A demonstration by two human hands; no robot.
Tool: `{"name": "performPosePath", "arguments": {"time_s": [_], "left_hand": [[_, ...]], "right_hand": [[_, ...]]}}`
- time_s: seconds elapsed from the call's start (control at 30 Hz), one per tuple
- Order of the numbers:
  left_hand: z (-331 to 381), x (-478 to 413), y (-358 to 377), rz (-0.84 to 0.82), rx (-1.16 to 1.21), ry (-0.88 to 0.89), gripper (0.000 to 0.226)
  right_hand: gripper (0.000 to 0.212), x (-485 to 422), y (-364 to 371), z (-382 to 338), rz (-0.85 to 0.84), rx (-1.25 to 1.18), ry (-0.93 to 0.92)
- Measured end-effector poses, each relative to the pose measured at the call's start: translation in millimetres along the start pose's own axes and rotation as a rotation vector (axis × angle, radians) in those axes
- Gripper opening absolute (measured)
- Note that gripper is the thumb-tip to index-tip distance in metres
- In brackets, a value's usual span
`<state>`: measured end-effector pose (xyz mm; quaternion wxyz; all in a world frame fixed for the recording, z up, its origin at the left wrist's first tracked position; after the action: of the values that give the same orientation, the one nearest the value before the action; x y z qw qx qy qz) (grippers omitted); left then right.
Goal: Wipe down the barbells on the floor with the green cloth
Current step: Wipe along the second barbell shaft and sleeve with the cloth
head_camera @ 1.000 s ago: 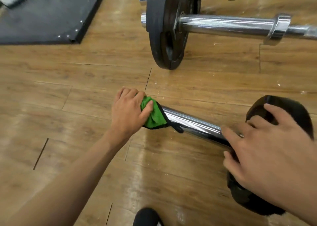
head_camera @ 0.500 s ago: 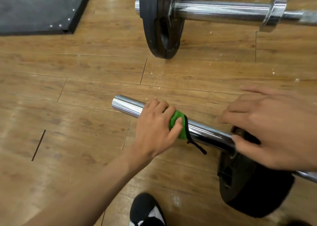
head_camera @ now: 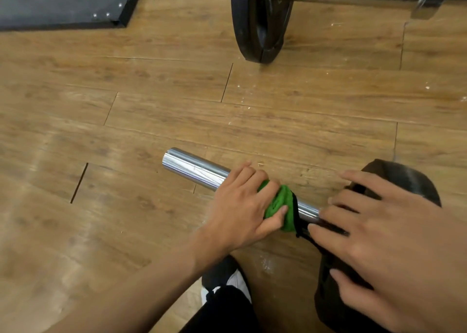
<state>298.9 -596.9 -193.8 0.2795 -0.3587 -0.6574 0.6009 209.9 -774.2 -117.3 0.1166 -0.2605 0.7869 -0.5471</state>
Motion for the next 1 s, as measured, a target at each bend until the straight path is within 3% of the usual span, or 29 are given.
{"name": "performPosePath", "arguments": {"time_s": [0.23, 0.33, 0.57, 0.7, 0.87, 1.0], "left_hand": [[-85.6, 28.1, -0.4, -0.087, -0.106, -0.263, 0.045], [-81.0, 26.3, 1.2, -0.102, -0.026, -0.313, 0.044], [28.2, 14.0, -10.9, -0.049, 0.028, -0.067, 0.038], [-7.1, 22.6, -7.8, -0.055, -0.035, 0.025, 0.046], [-125.6, 37.1, 2.8, -0.017, -0.103, -0.276, 0.043], [-118.9, 26.3, 5.0, -0.020, 0.000, -0.421, 0.041]], "right_hand": [[0.046, 10.4, 4.2, -25.9, -0.029, -0.071, 0.036], [0.046, 9.1, 2.2, -29.2, -0.014, -0.043, 0.058], [0.048, 13.7, 8.6, -33.3, 0.004, -0.015, 0.055], [0.049, 17.3, 8.8, -29.7, 0.037, -0.042, 0.043], [0.054, 11.6, 7.3, -19.0, 0.033, -0.029, 0.084], [0.056, 8.5, 4.1, -11.8, 0.021, -0.034, 0.105]]}}
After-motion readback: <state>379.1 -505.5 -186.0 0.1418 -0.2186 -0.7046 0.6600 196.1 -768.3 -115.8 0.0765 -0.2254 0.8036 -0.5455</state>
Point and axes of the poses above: each hand's wrist, its own x-axis away from the middle knuckle, its own y-axis out of the palm, z = x × y, the point moved 4 cm from there along -x, towards the middle knuckle, and after that the axes turned 14 degrees about -x, right-handed, at the moved point
